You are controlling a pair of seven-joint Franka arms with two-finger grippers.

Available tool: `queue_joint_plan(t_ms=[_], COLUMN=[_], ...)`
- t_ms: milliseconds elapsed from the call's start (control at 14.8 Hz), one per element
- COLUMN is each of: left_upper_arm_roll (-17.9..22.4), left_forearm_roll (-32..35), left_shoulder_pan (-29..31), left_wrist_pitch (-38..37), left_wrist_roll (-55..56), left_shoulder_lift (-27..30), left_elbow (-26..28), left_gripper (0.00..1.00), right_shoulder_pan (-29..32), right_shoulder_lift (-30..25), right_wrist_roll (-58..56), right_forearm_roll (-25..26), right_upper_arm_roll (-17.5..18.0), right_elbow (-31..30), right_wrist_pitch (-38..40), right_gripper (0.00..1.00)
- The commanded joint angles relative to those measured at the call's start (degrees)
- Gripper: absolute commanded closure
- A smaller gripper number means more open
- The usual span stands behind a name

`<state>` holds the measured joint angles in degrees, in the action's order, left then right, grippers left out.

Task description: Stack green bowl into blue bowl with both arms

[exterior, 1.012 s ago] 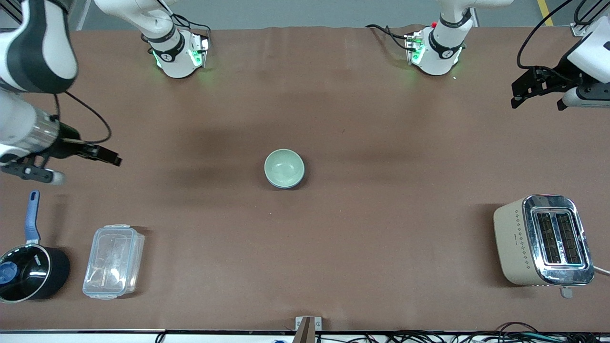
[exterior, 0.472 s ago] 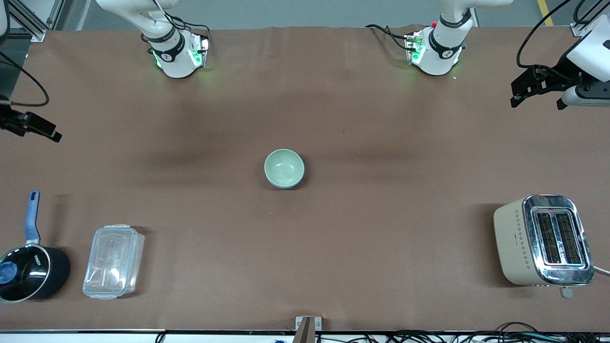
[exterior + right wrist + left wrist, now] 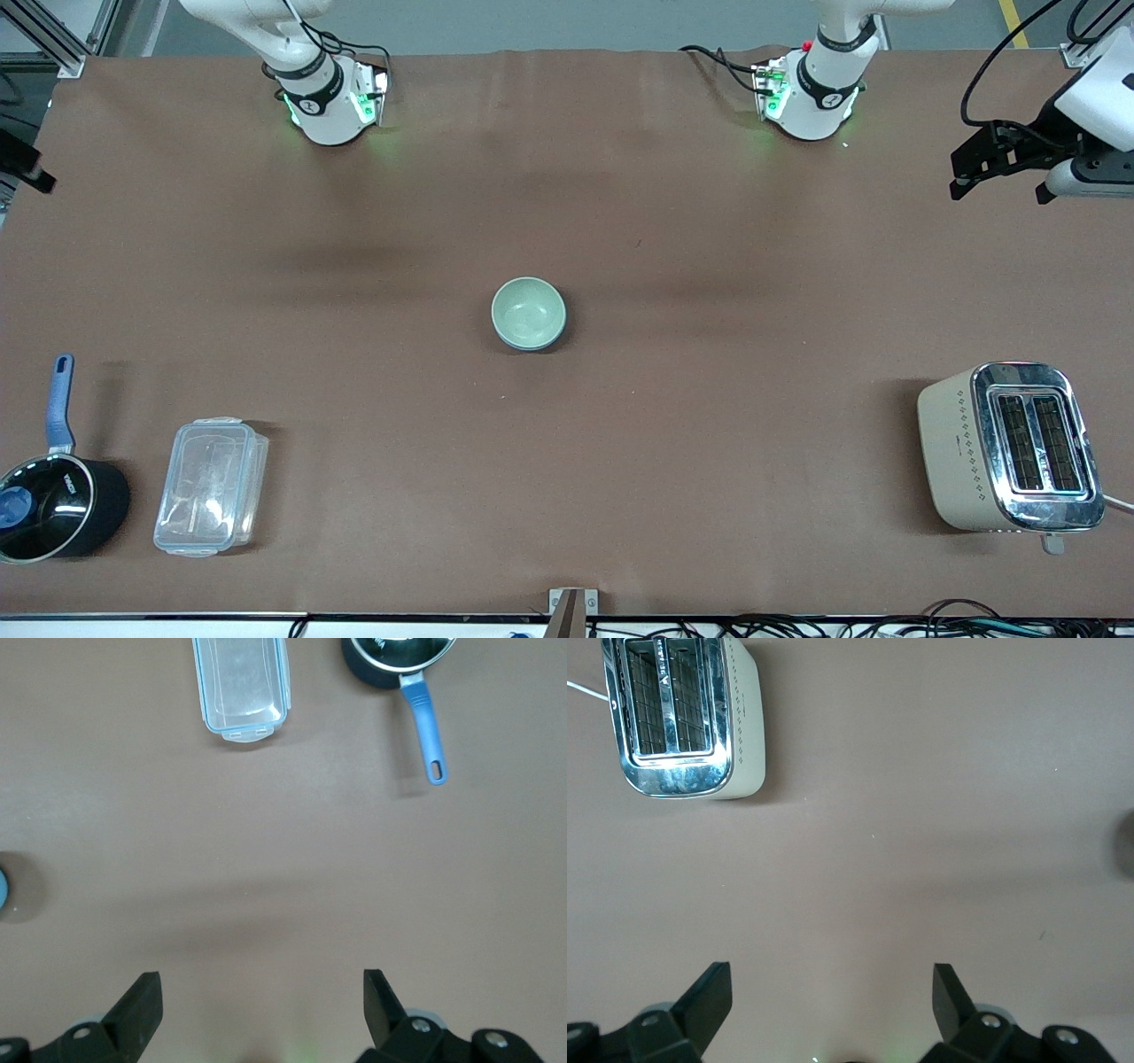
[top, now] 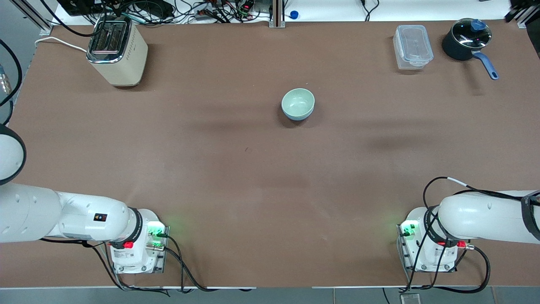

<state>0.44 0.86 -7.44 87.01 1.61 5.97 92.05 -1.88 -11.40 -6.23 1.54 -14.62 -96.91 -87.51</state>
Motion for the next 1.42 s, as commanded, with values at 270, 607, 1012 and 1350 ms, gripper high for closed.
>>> queue_joint_plan(t_ms=[270,607,1012,1350], left_upper_arm_roll=[0.1,0.1,0.1,0.0], left_forearm_roll=[-0.3,-0.3,-0.3,-0.3], left_shoulder_pan=[0.0,0.0,-0.1,-0.3], left_wrist_pitch=[-1.3,-1.3,-1.4,-1.4], left_wrist_roll=[-0.6,-0.6,-0.6,-0.6], left_shoulder_lift=[0.2,0.2,0.1,-0.2], left_elbow=[-0.5,-0.5,-0.4,-0.4], left_gripper=[0.0,0.0,0.0,0.0], right_shoulder_pan=[2.5,2.1,1.6,1.5], right_shoulder_lift=[7.8,9.8,8.6,7.9], right_wrist_roll=[-1.3,-1.4,-1.9,-1.9], right_forearm_roll=[0.3,0.0,-0.7,-1.1], right_upper_arm_roll=[1.0,1.1,1.3,1.4], right_elbow=[9.0,9.0,4.5,3.6], right_wrist_pitch=[1.2,0.5,-0.1,0.0], right_gripper=[0.0,0.0,0.0,0.0])
